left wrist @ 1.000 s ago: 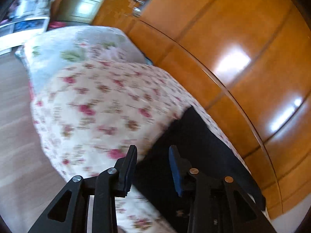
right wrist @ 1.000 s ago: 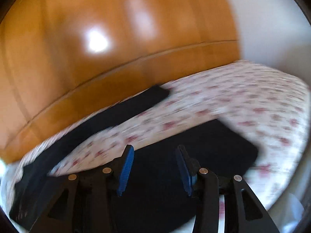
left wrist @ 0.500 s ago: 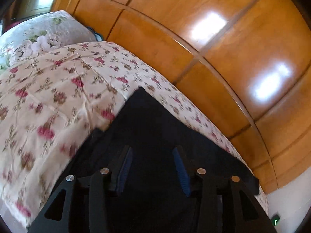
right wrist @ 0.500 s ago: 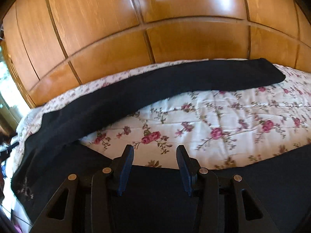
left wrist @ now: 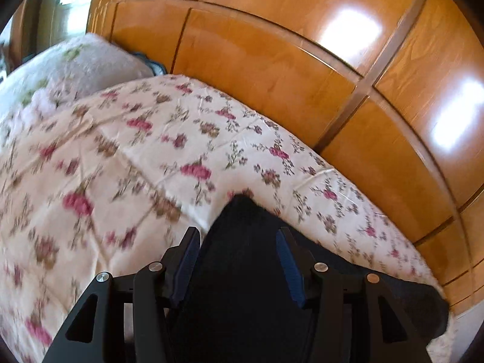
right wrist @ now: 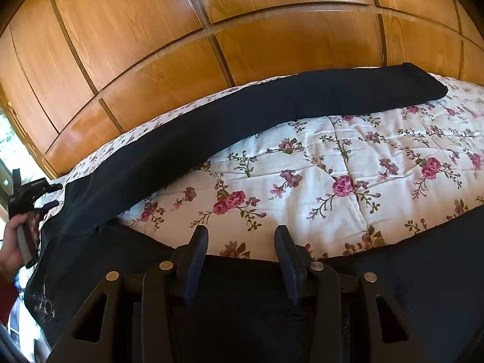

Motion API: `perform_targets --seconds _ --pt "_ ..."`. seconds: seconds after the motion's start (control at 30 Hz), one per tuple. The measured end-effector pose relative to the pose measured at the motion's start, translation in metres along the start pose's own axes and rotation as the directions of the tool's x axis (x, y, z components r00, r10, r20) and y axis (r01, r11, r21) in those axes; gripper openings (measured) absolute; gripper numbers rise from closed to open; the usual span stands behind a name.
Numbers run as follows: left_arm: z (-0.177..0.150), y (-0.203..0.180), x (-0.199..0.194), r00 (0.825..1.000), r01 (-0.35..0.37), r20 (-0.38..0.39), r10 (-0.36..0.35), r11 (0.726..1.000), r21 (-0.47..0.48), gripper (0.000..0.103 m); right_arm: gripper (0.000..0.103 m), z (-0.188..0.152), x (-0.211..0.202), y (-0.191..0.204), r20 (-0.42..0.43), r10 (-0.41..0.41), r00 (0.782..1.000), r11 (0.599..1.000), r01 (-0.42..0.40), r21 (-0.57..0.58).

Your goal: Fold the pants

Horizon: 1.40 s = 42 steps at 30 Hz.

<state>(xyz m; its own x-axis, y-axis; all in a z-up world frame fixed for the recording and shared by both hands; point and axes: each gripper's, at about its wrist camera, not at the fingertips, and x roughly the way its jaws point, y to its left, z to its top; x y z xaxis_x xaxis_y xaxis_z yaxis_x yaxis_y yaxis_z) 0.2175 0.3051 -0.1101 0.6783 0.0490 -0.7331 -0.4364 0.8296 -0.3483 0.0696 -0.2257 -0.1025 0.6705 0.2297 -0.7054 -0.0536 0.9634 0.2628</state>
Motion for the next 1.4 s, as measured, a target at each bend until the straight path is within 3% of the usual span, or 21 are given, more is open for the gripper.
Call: perform_targets --seconds 0.27,0.43,0.57,0.73,0.9,1.2,1.4 --pt "0.002 -0.022 0.034 1.0 -0.022 0.008 0.021 0.99 0.138 0.053 0.047 0.0 0.002 -0.001 -0.002 -0.003 1.0 1.0 0.003 -0.003" --pt "-0.001 -0.018 0.042 1.0 -0.009 0.009 0.008 0.992 0.126 0.052 0.047 0.0 0.002 -0.001 -0.002 -0.004 1.0 1.0 0.004 -0.005" --pt "-0.003 -0.016 0.043 0.999 -0.03 0.019 0.027 0.992 0.122 0.033 0.047 0.0 0.003 -0.001 -0.002 -0.006 1.0 1.0 0.006 -0.007" --pt "-0.005 -0.015 0.039 0.999 -0.006 0.035 0.002 0.993 0.12 0.014 0.047 -0.001 0.002 0.0 -0.002 -0.007 1.0 1.0 0.007 -0.008" --pt "-0.01 -0.032 0.019 0.993 -0.045 0.115 0.023 0.981 0.19 0.009 0.047 0.0 0.003 -0.001 0.002 -0.003 1.0 1.0 0.003 -0.007" --pt "-0.036 -0.027 -0.046 0.973 0.105 0.186 -0.137 0.98 0.17 0.008 0.047 0.0 0.003 -0.001 0.003 -0.005 1.0 1.0 0.005 -0.007" --pt "-0.068 -0.02 -0.074 0.956 0.229 0.145 -0.254 0.959 0.167 0.008 0.047 0.0 0.003 -0.001 0.003 -0.006 1.0 1.0 0.006 -0.008"
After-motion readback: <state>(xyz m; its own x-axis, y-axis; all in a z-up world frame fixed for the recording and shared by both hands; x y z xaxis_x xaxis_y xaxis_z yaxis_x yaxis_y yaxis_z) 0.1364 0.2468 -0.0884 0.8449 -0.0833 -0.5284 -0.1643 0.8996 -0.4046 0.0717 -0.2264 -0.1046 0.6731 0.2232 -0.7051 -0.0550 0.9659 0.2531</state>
